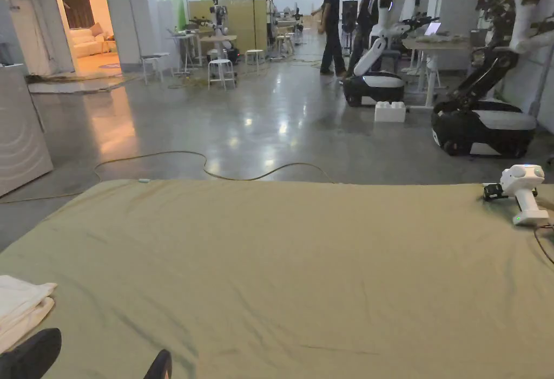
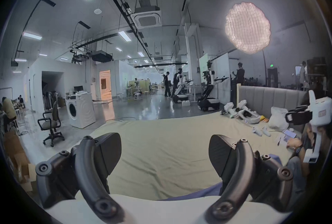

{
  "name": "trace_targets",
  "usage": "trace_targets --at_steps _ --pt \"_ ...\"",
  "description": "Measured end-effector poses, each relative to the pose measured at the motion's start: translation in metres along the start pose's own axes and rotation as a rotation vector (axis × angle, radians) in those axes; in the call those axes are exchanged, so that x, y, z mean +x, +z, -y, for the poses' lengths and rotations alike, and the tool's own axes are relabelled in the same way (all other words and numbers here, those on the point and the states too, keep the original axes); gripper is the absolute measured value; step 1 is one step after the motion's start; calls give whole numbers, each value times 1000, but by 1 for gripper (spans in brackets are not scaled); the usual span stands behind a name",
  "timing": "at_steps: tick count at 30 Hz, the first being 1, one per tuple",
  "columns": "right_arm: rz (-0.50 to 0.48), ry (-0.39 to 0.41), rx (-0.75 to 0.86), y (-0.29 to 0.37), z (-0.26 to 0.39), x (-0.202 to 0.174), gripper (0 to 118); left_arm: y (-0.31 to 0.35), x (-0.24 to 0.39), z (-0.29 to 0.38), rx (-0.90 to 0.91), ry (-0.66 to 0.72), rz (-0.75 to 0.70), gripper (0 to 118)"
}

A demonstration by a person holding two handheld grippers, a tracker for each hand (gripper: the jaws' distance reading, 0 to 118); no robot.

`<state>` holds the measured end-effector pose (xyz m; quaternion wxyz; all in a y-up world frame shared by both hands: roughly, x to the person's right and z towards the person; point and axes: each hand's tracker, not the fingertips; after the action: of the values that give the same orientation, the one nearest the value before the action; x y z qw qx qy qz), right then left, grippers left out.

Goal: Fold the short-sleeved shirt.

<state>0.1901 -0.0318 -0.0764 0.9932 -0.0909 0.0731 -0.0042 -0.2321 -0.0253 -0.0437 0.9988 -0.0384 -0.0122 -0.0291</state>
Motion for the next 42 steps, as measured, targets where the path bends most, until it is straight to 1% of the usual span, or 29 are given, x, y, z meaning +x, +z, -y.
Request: trace_targets --at_steps 1,2,3,4,5,7,8,13,17,18,20,22,23,24,25,26,27,28,29,30,32,34,35,36,37,38,39,41,42 --pt "4 5 3 1 -2 -5 10 2 2 -1 -22 10 9 99" --pt "3 9 22 6 -3 -12 3 6 4 -1 -42 19 30 87" --pt "-33 14 41 10 -4 -15 1 11 4 -1 -29 15 35 47" --pt "-55 22 49 13 -7 -19 0 12 8 -2 -27 10 28 2" --pt "-38 41 58 15 -5 -17 0 15 9 -3 -22 -18 -35 0" --pt "-28 80 80 18 -7 -23 0 17 2 -10 -21 -21 -5 0" --pt "-27 83 94 20 -8 -25 0 16 5 -10 -39 -16 -4 0" --pt "-37 28 103 15 -10 -14 0 19 3 -10 -32 -38 -8 0" --pt "-53 -16 89 14 -8 -10 0 19 -3 -8 -36 7 15 0" --pt "-59 -23 87 15 -8 -9 0 19 -7 -8 -42 22 20 0" --pt "-51 -13 81 15 -7 -9 0 14 -17 0 -85 74 52 0" --pt "-47 5 62 14 -2 -9 0 5 -34 11 -159 173 95 0" --pt "-46 5 52 13 1 -8 0 -5 -49 24 -222 254 126 0" --pt "-49 0 40 13 3 -7 0 -14 -60 37 -273 319 154 0" --pt "-57 -15 21 12 8 -6 0 -23 -73 55 -321 407 183 13" --pt "-64 -33 4 11 11 -5 0 -32 -83 74 -384 479 210 39" --pt "-69 -48 -9 10 15 -4 0 -40 -91 95 -427 539 229 79" --pt "-73 -61 -26 10 18 -2 0 -48 -99 119 -445 580 211 98" --pt "-79 -68 -49 8 23 -3 0 -53 -106 141 -469 592 164 104" --pt "-78 -69 -61 8 25 -2 0 -60 -112 156 -519 623 141 104" --pt "-73 -73 -86 8 31 1 0 -78 -123 195 -620 708 155 104" --pt "-78 -92 -113 6 36 5 0 -93 -128 225 -681 808 154 104" --pt "-77 -103 -125 5 37 7 0 -103 -129 239 -726 842 179 104" --pt "-76 -111 -134 5 39 9 0 -112 -129 249 -761 860 204 104" --pt "-73 -117 -139 5 40 10 0 -119 -127 256 -783 851 215 104" --pt "-68 -122 -147 5 40 12 0 -127 -126 261 -817 868 258 104" --pt "-60 -120 -158 6 40 13 0 -135 -124 267 -840 899 302 103" --pt "-47 -107 -165 9 41 14 0 -149 -124 274 -906 936 335 102" --pt "-44 -102 -171 9 42 16 0 -151 -124 273 -895 938 342 102"
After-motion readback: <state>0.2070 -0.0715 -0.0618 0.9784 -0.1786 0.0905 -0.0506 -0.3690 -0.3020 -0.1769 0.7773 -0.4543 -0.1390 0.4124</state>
